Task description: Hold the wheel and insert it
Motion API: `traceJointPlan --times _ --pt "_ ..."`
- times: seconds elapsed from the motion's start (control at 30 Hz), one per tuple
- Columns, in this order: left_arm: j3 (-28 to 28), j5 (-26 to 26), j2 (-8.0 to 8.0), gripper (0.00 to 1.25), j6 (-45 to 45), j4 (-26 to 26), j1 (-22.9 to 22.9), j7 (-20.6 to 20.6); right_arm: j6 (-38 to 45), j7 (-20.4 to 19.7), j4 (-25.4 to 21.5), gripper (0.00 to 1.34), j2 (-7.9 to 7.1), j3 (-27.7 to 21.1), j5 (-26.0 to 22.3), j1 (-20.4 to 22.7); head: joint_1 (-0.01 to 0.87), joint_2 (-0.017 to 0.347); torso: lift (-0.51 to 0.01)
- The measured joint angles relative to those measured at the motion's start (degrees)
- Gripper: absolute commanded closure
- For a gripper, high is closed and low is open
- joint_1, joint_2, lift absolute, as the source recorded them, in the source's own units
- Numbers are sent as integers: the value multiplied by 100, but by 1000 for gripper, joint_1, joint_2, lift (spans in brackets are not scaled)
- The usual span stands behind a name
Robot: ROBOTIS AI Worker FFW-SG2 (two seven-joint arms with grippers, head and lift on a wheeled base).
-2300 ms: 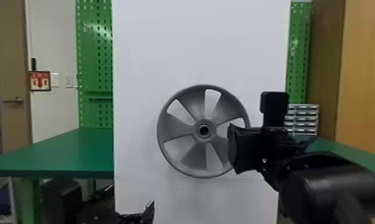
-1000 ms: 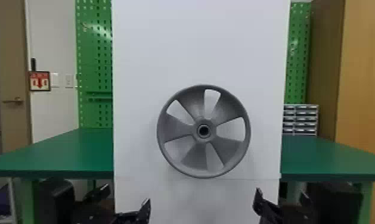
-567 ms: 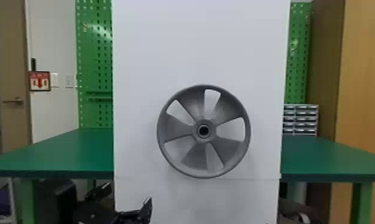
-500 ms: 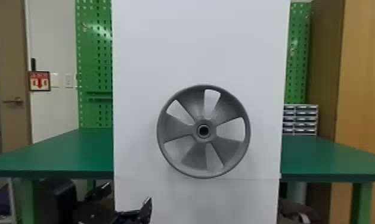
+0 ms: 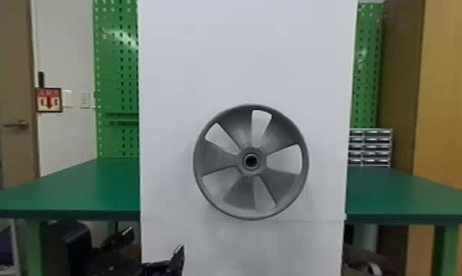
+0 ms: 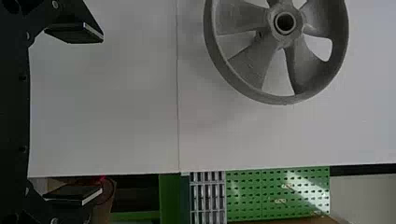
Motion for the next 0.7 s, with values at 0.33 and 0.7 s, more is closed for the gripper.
traceJointPlan --times 0.33,0.7 --pt "24 -9 -3 101 -10 0 36 -2 -376 11 216 171 -24 57 159 56 97 15 -442" --pt "16 -39 -14 101 -25 0 23 -10 -416 11 238 182 -108 88 162 53 97 15 -442"
